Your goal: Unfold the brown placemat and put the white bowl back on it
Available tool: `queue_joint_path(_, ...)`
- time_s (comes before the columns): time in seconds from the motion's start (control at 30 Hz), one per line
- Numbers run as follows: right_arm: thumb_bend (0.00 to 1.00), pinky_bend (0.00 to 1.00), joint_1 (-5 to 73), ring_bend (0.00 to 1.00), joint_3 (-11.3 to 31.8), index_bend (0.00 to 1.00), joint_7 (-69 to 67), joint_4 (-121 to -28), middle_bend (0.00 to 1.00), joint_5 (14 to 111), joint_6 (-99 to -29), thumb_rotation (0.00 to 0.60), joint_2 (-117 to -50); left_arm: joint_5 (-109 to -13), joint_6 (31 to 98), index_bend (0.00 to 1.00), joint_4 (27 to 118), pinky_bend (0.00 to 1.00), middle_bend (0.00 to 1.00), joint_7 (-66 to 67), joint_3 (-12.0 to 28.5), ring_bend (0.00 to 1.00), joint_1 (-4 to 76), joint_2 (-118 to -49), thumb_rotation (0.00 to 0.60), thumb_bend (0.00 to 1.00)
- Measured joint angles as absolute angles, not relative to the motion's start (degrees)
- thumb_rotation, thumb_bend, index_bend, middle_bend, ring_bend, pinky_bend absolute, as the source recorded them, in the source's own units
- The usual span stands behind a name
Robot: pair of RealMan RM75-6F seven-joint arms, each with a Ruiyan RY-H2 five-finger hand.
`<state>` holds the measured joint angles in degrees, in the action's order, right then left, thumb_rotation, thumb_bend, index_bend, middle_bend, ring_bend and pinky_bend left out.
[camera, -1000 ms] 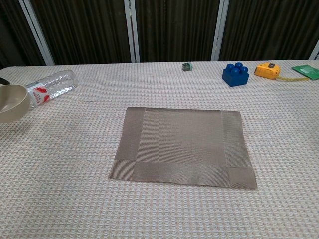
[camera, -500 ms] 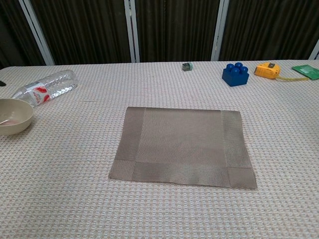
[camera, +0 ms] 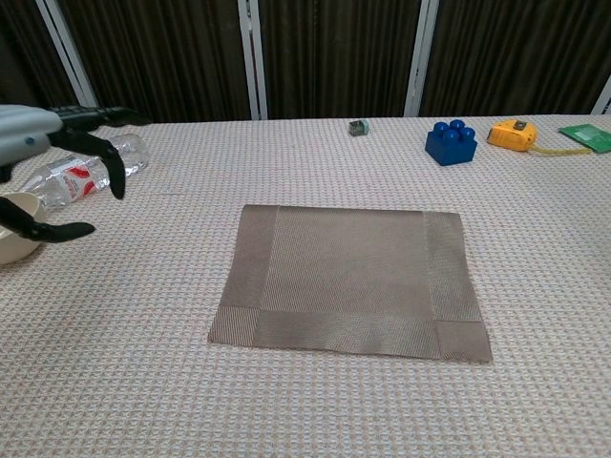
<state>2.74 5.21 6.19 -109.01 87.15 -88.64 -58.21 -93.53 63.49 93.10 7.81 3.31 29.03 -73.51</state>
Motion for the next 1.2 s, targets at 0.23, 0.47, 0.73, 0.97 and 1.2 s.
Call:
queue_joint_path(0.23,0.00,0.00,2.9,0.00,5.8,0.00,5.2,-108.1,0.00,84.7,-87.9,0.600,-58.1,-93.0,57.7,0.46,88.1,0.00,0.00,13.2,2.3,0.00,32.8,-85.7,0.600,0.35)
queue_joint_path(0.47,0.00,0.00,3.0,0.00,6.0,0.00,5.0,-107.3,0.00,83.1,-87.0,0.600,-58.1,-93.2,55.8,0.48,79.3,0.00,0.00,14.3,0.5,0.00,34.4,-94.1,0.600,0.35)
queue_joint_path(0.73,0.00,0.00,3.2,0.00,6.2,0.00,5.5,-107.3,0.00,82.5,-86.6,0.600,-58.3,-95.5,58.1,0.48,70.9,0.00,0.00,12.5,-1.2,0.00,34.7,-98.5,0.600,0.35)
queue_joint_path(0.97,0.00,0.00,3.3,0.00,6.2,0.00,5.5,-107.2,0.00,82.4,-86.4,0.600,-58.4,-95.9,60.3,0.48,66.9,0.00,0.00,10.5,-1.7,0.00,34.3,-100.7,0.600,0.36)
queue_joint_path(1.2,0.00,0.00,3.4,0.00,6.2,0.00,5.5,-107.3,0.00,82.6,-86.4,0.600,-58.4,-96.1,61.1,0.47,65.9,0.00,0.00,10.0,-2.2,0.00,34.3,-101.7,0.600,0.37)
